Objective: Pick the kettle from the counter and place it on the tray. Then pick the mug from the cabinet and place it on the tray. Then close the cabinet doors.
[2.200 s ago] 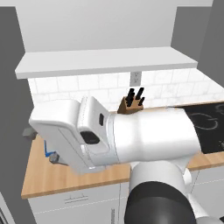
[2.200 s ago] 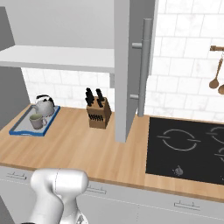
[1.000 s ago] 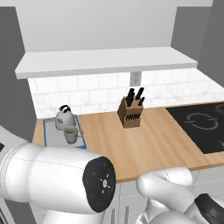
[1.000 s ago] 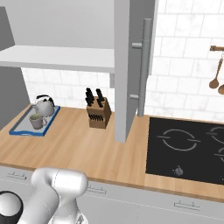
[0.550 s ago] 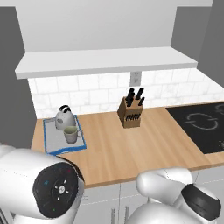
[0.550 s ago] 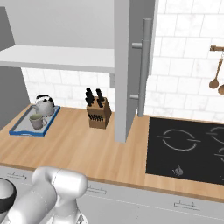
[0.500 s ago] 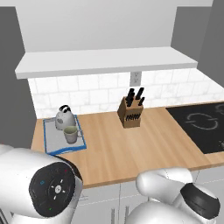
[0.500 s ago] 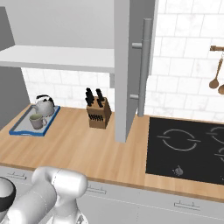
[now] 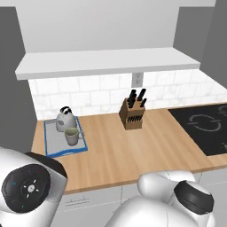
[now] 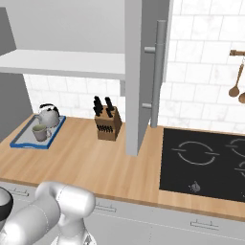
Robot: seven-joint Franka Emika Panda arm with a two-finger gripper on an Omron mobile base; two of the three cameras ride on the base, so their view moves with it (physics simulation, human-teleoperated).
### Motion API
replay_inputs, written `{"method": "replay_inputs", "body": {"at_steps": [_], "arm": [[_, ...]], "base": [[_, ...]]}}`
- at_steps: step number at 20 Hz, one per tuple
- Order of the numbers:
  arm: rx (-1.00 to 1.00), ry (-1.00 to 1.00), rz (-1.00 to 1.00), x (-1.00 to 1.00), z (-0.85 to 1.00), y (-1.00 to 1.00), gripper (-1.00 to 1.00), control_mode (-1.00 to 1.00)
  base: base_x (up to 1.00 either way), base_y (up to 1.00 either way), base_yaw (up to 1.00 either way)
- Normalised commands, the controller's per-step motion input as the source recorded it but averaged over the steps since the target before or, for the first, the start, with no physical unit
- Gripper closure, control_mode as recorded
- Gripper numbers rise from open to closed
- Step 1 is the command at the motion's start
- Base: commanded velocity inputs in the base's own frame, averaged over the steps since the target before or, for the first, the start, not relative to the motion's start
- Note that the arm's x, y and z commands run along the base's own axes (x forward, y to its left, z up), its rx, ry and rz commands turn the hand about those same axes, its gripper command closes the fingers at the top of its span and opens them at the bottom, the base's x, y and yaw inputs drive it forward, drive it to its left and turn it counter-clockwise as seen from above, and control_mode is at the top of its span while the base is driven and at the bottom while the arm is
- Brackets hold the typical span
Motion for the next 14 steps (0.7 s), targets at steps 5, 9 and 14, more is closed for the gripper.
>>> {"method": "replay_inputs", "body": {"at_steps": [5,9,14], "arm": [[0.06,0.06,-0.14,0.32,-0.05,0.31,-1.0,-1.0],[0.07,0.08,-0.16,0.32,-0.15,0.14,-1.0,-1.0],[0.05,0.1,-0.1,0.15,-0.16,0.0,-1.0,-1.0]], "base": [[0.0,0.0,0.0],[0.0,0.0,0.0],[0.0,0.0,0.0]]}}
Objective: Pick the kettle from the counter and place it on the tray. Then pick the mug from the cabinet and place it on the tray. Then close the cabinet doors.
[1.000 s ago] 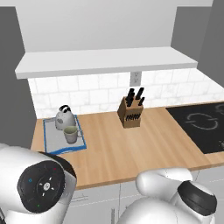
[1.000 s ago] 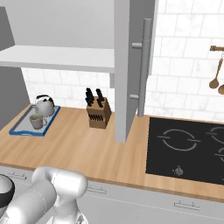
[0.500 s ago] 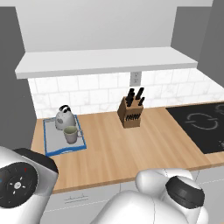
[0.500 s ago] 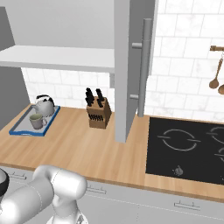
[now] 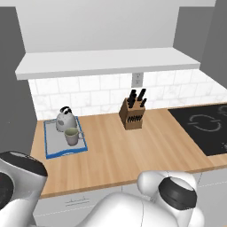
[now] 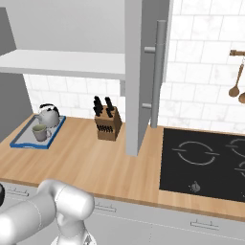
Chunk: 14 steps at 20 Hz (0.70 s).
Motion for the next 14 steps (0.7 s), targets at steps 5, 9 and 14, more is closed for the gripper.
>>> {"method": "replay_inputs", "body": {"at_steps": [5,9,14], "arm": [[0.01,0.04,-0.09,0.11,-0.12,0.0,-1.0,-1.0],[0.0,0.01,-0.08,0.2,-0.02,-0.04,-1.0,-1.0],[0.0,0.02,-0.08,0.26,-0.04,-0.12,-1.0,-1.0]], "base": [[0.0,0.0,0.0],[0.0,0.0,0.0],[0.0,0.0,0.0]]}}
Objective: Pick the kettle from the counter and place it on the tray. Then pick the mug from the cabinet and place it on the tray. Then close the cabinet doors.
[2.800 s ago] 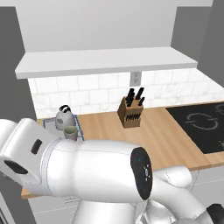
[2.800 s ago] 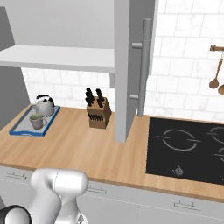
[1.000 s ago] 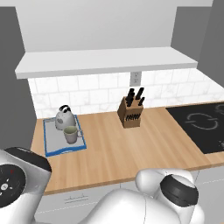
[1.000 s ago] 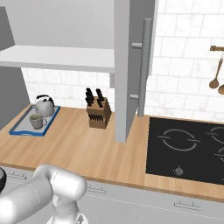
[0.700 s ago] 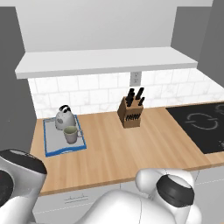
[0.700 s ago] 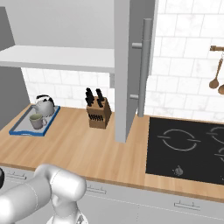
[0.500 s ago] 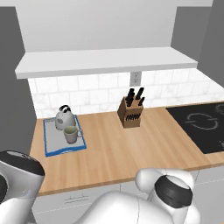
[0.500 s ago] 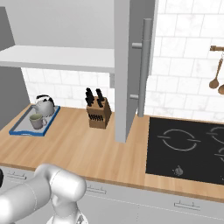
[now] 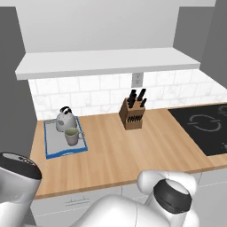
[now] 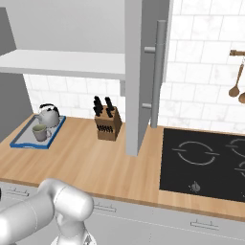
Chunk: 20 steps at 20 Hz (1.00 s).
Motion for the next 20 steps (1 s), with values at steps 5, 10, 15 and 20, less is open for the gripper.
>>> {"method": "replay_inputs", "body": {"at_steps": [5,10,15,20], "arm": [[0.0,0.0,-0.04,0.18,-0.03,-0.18,-1.0,-1.0],[0.0,0.0,-0.06,0.15,0.0,-0.48,-1.0,-1.0],[0.0,0.0,-0.07,0.15,0.01,-0.6,-1.0,-1.0],[0.0,0.0,-0.08,0.22,0.05,-0.65,-1.0,-1.0]], "base": [[0.0,0.0,0.0],[0.0,0.0,0.0],[0.0,0.0,0.0],[0.0,0.0,0.0]]}}
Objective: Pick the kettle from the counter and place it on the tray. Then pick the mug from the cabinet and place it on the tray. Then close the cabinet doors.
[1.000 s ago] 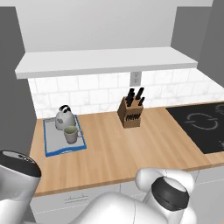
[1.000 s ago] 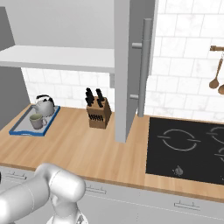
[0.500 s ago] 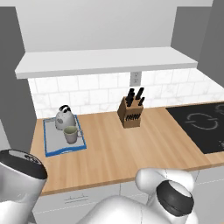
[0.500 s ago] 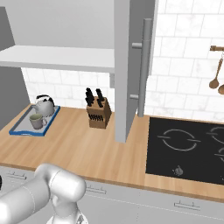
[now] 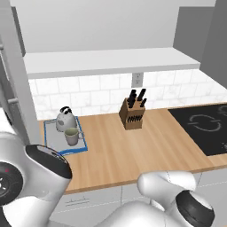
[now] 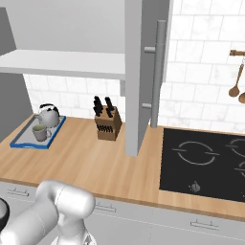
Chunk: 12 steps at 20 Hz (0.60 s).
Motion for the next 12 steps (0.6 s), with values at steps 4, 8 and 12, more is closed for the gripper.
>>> {"method": "replay_inputs", "body": {"at_steps": [4,8,12], "arm": [[0.01,0.0,-0.08,0.23,0.1,-0.72,-1.0,-1.0],[0.05,0.0,-0.1,0.26,0.16,-0.72,-1.0,-1.0],[0.03,0.0,-0.13,0.32,0.11,-0.72,-1.0,-1.0]], "base": [[0.0,0.0,0.0],[0.0,0.0,0.0],[0.0,0.0,0.0]]}}
